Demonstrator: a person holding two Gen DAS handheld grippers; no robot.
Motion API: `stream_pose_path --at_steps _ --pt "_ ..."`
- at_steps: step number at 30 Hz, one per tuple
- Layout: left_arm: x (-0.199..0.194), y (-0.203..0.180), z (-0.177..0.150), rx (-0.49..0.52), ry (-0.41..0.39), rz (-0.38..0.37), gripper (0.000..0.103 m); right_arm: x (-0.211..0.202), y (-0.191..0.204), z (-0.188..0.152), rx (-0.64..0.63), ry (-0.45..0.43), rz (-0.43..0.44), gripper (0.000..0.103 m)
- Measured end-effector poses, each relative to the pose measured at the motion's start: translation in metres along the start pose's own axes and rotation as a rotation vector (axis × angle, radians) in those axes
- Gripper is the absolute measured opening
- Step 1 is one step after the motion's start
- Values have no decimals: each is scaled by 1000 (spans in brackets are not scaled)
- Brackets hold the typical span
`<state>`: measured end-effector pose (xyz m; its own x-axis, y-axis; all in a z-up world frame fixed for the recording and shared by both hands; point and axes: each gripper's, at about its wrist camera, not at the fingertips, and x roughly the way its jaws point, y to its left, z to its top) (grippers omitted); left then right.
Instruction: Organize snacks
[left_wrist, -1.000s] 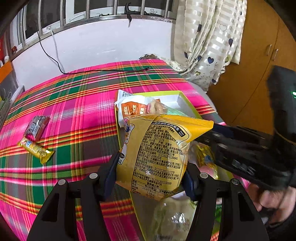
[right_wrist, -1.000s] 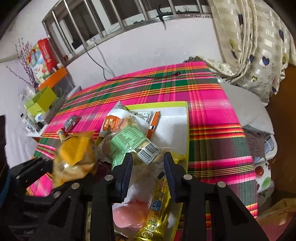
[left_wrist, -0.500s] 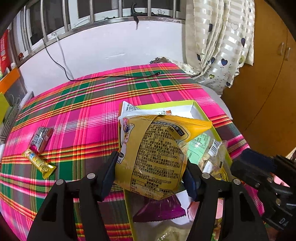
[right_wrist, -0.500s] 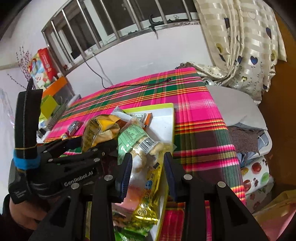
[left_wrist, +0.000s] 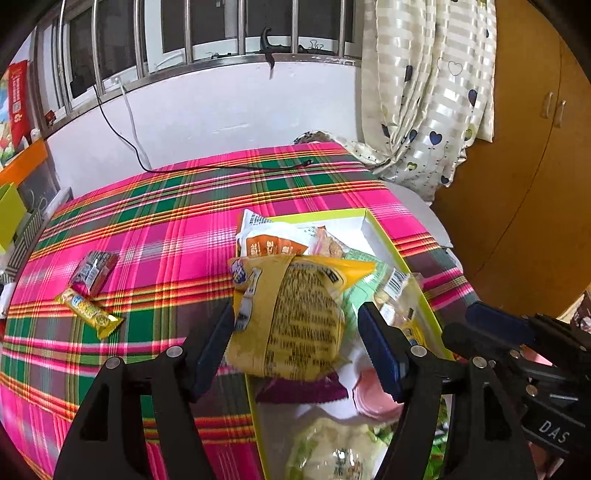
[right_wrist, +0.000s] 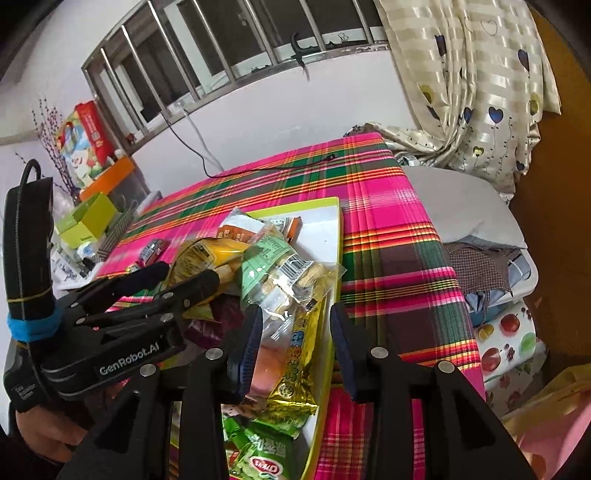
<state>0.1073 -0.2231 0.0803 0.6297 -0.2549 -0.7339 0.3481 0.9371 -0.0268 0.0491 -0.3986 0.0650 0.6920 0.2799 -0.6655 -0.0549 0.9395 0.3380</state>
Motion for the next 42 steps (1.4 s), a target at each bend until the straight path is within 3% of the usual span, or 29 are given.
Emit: stream_pose_path --at_steps 8,27,42 --pt "-23 15 -16 -60 -4 0 70 -9 17 -8 -28 4 12 40" --pt "-91 93 -85 -212 -31 178 70 -33 68 -35 -100 8 64 43" --pt "-105 102 -121 -229 -9 222 70 -36 79 -48 -117 33 82 44"
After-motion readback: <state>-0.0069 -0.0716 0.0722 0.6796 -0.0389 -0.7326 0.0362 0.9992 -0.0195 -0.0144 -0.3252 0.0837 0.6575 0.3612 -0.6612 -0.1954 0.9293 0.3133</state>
